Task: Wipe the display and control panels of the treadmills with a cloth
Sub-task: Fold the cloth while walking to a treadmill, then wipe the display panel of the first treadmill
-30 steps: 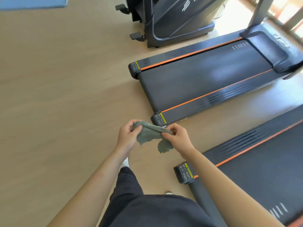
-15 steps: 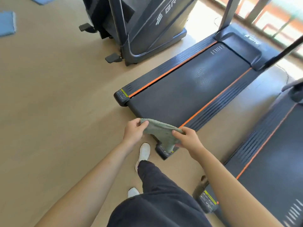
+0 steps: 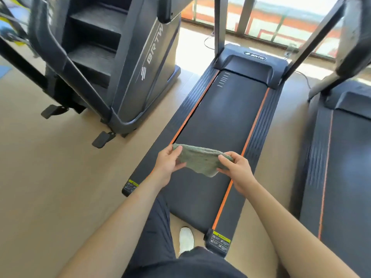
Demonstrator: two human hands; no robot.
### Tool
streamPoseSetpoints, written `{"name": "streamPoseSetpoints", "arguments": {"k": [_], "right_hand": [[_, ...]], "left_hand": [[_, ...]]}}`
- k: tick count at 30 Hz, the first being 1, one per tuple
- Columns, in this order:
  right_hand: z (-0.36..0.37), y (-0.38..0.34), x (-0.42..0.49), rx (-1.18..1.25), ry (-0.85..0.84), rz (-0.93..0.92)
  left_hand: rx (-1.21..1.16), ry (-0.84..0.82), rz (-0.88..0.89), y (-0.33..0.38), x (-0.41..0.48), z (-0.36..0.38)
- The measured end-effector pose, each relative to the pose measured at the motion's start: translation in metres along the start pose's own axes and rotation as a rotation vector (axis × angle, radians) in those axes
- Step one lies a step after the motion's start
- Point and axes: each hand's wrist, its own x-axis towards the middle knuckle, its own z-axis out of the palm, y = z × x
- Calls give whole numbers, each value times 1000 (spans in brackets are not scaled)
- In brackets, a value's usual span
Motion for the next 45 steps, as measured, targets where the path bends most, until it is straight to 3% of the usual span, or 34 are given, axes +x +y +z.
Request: {"name": "streamPoseSetpoints", "arguments": {"k": [9,13,21,29,40,45], "right_hand": [[18,-124,154,-120,277,-213],[28,-199,188,-92,426,-172],[7,-371,220,59,447,-146],[-73,-460,294,135,460,-247],[-238,-576,453,39,519,-339],[-288,-630,521,-167,568,-413]], "left_hand": [[122,-215,183,158,171,38],[205,-274,214,248,211,63],[343,-364,255,428,254,139],[426,-429,288,513,322,269],[339,-342,306,600,435,452],[274,-409,368,654,486,521]]}}
